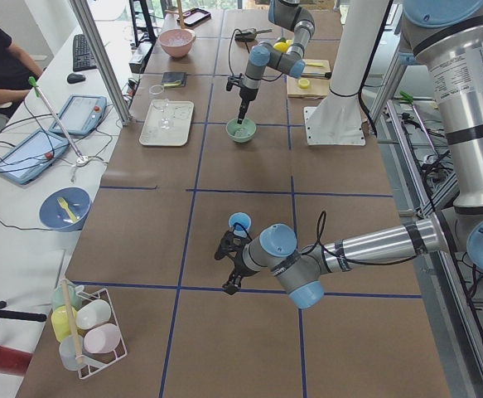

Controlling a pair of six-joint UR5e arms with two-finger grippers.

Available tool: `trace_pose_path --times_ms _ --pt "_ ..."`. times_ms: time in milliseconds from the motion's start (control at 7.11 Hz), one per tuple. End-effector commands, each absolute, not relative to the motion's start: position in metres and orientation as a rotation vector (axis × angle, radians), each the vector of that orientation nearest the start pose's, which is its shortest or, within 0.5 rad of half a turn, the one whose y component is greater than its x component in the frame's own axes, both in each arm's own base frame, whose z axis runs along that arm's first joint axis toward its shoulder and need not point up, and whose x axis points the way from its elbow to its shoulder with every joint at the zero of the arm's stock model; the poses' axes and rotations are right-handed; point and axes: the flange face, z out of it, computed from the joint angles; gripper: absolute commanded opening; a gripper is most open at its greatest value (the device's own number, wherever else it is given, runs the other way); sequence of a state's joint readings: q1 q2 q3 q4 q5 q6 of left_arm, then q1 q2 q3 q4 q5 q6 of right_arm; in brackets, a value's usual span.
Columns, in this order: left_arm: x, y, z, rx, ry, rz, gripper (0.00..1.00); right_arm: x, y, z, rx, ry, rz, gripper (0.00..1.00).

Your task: Pour ice into bowl

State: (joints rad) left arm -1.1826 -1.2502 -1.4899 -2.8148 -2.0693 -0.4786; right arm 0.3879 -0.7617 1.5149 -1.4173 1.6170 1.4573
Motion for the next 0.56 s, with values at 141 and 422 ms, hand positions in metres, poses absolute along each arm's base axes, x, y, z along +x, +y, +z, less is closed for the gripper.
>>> trace_pose_path --times_ms 141,422 --pt "0.0568 -0.3654 0.7018 0.553 0.771 0.127 1.00 -0.6307 -0.3959 0.1724 0.173 -0.890 0.233 0.19" --pt "0.0568 -0.3654 0.7018 0.553 0.771 0.127 1.00 -0.6333 -0.3958 0.1756 0.171 -0.883 0.233 0.19"
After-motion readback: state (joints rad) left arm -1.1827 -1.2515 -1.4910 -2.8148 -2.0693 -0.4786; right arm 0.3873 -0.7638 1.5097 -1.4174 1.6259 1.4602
